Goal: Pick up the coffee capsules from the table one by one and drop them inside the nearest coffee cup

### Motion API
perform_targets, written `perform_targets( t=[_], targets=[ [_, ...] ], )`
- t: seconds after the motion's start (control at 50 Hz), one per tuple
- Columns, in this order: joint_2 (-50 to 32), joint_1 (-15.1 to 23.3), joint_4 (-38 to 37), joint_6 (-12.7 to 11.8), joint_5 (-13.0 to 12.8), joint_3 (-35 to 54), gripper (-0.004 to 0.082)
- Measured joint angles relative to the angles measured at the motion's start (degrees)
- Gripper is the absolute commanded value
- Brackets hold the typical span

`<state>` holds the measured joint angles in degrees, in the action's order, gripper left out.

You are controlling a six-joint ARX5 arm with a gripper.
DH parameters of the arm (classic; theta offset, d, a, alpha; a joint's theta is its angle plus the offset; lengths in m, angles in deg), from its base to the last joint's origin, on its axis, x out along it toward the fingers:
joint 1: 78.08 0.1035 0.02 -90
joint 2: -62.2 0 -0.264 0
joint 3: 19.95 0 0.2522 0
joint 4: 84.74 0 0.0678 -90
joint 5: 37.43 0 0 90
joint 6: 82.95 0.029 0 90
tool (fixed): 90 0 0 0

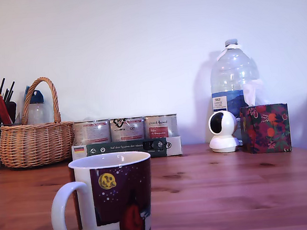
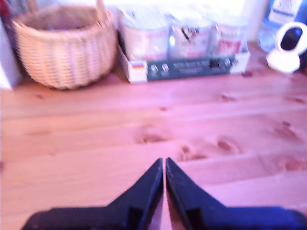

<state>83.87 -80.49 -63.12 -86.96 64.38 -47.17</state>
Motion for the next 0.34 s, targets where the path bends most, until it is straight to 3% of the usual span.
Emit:
perform_targets(
  t=[0.34],
  targets=[
    [-10.3, 0.0, 5.9, 0.0, -1.8, 0.1, -0.0016]
  ],
)
